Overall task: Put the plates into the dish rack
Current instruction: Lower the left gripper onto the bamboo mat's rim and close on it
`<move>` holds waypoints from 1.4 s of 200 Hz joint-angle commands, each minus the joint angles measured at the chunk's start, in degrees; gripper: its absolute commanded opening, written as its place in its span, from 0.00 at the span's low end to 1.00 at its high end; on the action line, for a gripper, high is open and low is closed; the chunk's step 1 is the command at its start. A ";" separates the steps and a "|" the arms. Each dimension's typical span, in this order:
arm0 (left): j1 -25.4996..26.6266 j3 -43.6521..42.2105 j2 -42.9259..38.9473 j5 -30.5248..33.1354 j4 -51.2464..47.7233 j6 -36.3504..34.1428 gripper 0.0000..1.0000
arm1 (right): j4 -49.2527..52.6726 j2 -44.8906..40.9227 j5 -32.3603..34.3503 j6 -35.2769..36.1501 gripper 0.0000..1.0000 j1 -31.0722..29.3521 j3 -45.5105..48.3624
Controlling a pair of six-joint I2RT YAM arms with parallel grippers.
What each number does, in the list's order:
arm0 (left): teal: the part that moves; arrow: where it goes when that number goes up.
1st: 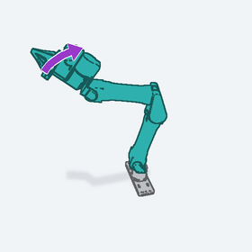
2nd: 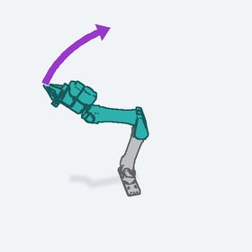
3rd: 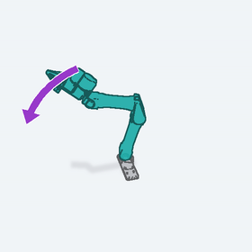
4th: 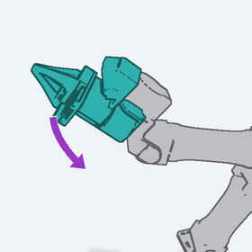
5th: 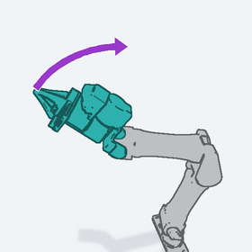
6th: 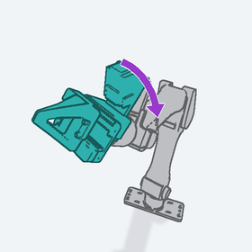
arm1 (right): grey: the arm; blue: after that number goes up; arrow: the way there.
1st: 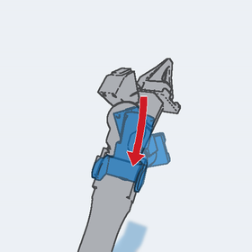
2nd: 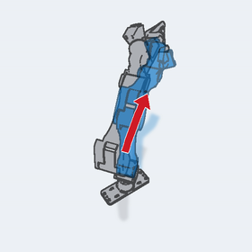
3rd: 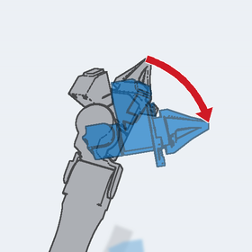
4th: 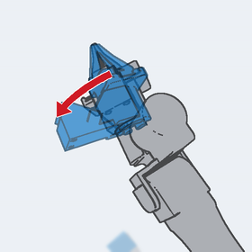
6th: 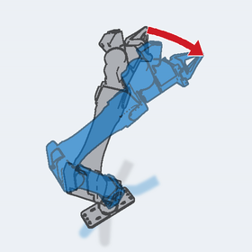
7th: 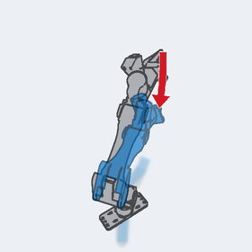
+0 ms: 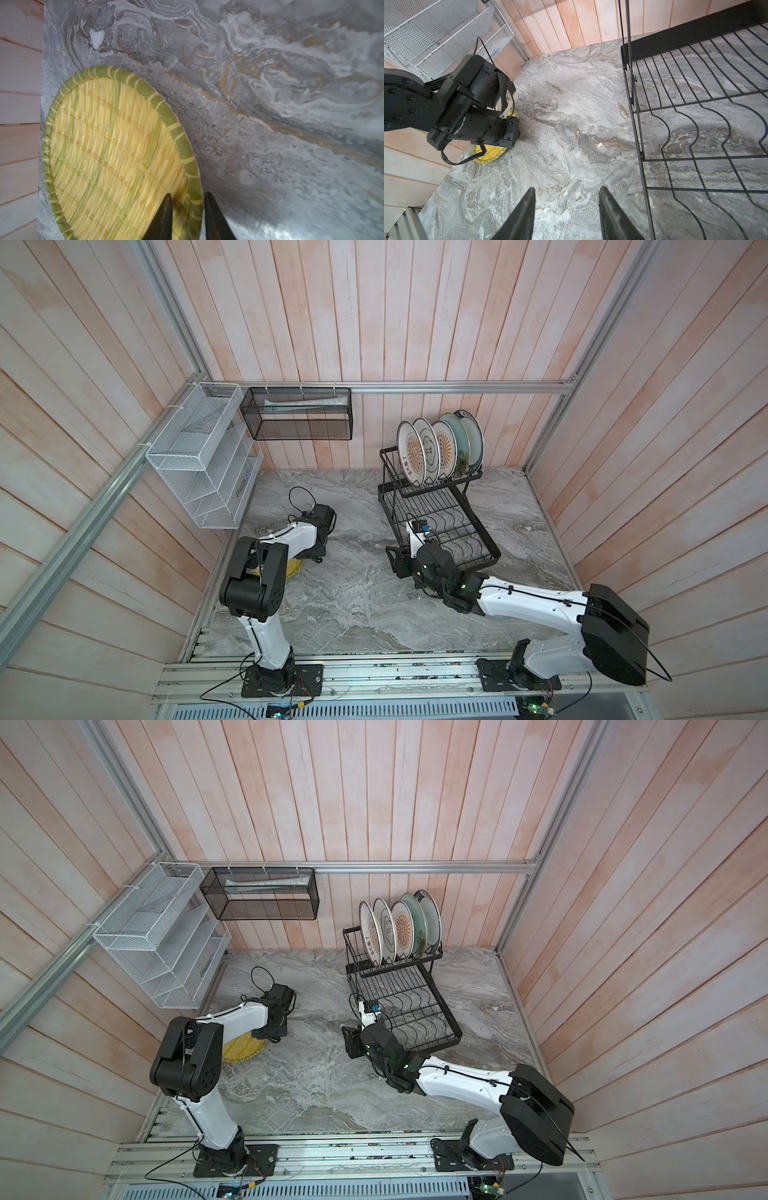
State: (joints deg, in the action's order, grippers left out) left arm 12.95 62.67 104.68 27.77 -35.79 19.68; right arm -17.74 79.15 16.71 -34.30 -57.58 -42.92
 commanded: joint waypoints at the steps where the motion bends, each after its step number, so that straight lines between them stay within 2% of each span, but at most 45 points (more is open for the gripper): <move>1: 0.28 1.57 1.16 0.61 -0.79 0.06 0.25 | 0.42 -1.11 1.14 -0.15 0.50 0.28 0.66; 34: 0.35 1.44 1.02 -0.75 -0.43 -0.27 0.16 | 0.42 -1.20 1.38 -0.02 0.50 0.28 0.67; 70: 0.57 0.83 0.30 -3.05 0.36 -0.53 0.11 | 0.42 -1.22 1.53 0.19 0.50 0.28 0.56; 127: 4.24 0.71 0.25 -6.45 1.09 0.54 0.09 | 0.64 -1.70 2.09 0.38 0.50 0.36 0.55; 191: 9.55 1.04 0.16 -7.47 0.65 2.99 0.09 | 0.79 -3.94 2.97 0.64 0.51 0.45 1.68; 235: 10.25 1.31 -1.88 -7.91 0.04 3.46 0.09 | 0.82 -4.69 3.02 0.38 0.51 0.63 2.31; 244: 10.24 1.18 -2.60 -7.25 -0.31 3.66 0.10 | 0.95 -4.84 2.98 0.37 0.51 0.63 2.25; 267: 9.77 1.35 -4.32 -4.50 -1.80 3.57 0.28 | 1.21 -5.23 3.01 0.37 0.51 0.63 2.40; 280: 8.54 1.18 -5.13 -3.46 -2.22 3.53 0.33 | 1.30 -5.48 3.18 0.33 0.51 0.67 2.55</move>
State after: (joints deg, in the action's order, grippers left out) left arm 22.96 63.48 102.37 21.58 -36.27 22.90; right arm -17.50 75.16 18.61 -34.28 -57.21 -41.01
